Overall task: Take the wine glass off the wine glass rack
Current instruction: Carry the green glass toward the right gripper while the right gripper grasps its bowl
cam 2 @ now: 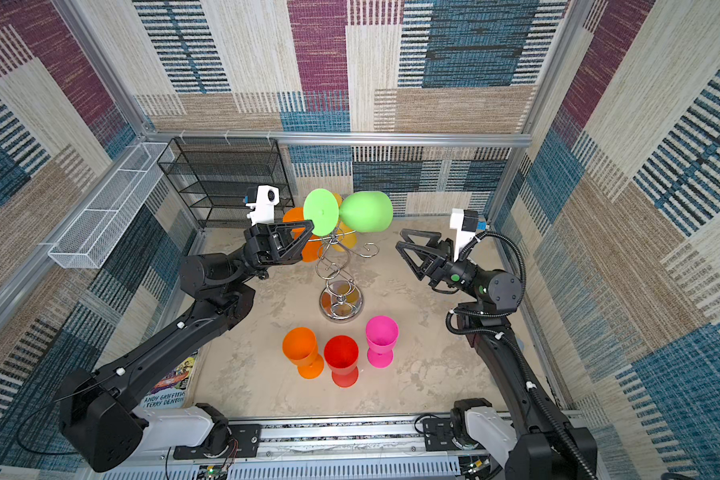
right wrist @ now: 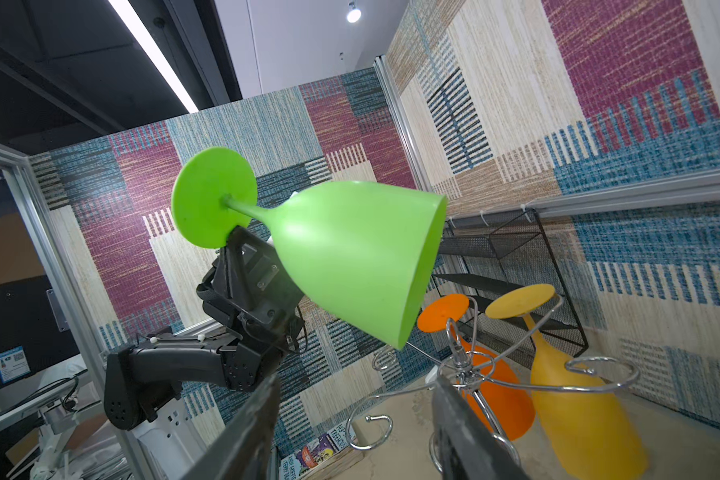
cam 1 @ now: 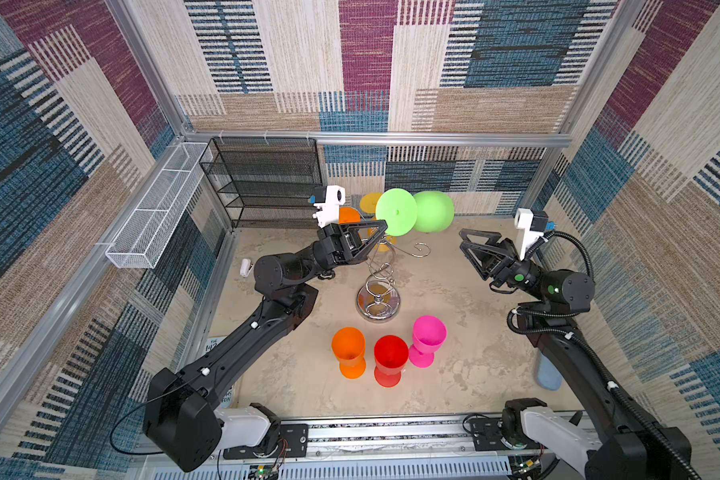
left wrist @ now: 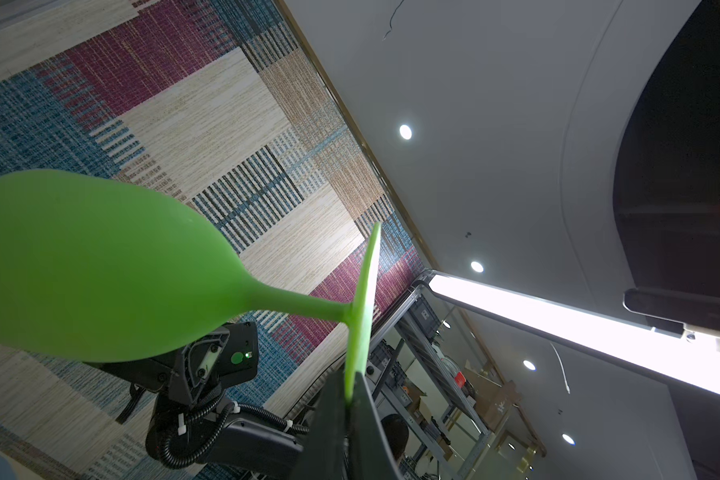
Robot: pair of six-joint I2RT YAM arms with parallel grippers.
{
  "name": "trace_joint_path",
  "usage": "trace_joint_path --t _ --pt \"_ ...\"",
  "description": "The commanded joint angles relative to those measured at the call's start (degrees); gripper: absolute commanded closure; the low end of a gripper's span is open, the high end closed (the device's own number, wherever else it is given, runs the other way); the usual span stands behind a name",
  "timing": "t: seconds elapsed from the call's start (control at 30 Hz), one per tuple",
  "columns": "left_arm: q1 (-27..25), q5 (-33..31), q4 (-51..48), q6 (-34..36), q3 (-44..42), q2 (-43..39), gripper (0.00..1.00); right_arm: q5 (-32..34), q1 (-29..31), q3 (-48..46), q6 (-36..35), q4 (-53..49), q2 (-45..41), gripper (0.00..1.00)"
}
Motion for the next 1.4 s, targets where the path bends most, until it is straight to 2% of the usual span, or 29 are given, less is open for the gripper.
trace_joint_path --t 0.0,0.47,0.63,1.0,1.17,1.33,1.37 --pt "-1.1 -1.4 5.7 -2.3 -0.5 1.0 1.00 -1.0 -0.1 0.5 2.7 6.1 0.9 0.40" --pt "-3.3 -3.1 10.5 -5.1 -0.3 4.7 1.00 -1.7 0.2 2.2 5.1 8.6 4.7 0.44" --pt "-4.1 -3.7 12.5 -6.4 -0.1 6.3 1.00 -1.7 0.3 2.0 7.6 12.8 6.0 0.46" --pt "-4.6 -4.2 12.7 -7.4 0.3 7.7 1.00 -2.7 0.5 0.8 9.2 18.9 6.6 0.59" --pt "-4.6 -4.8 12.8 -8.4 0.3 8.5 1.00 -3.2 0.5 -0.5 8.7 20.6 5.6 0.71" --pt "-4.6 -5.0 12.8 -8.8 0.5 9.0 1.00 -3.2 0.5 -1.4 7.8 20.7 4.4 0.78" --pt "-4.6 -5.0 12.8 -8.8 0.7 9.0 0.97 -3.1 0.5 -1.5 7.6 20.7 4.2 0.80"
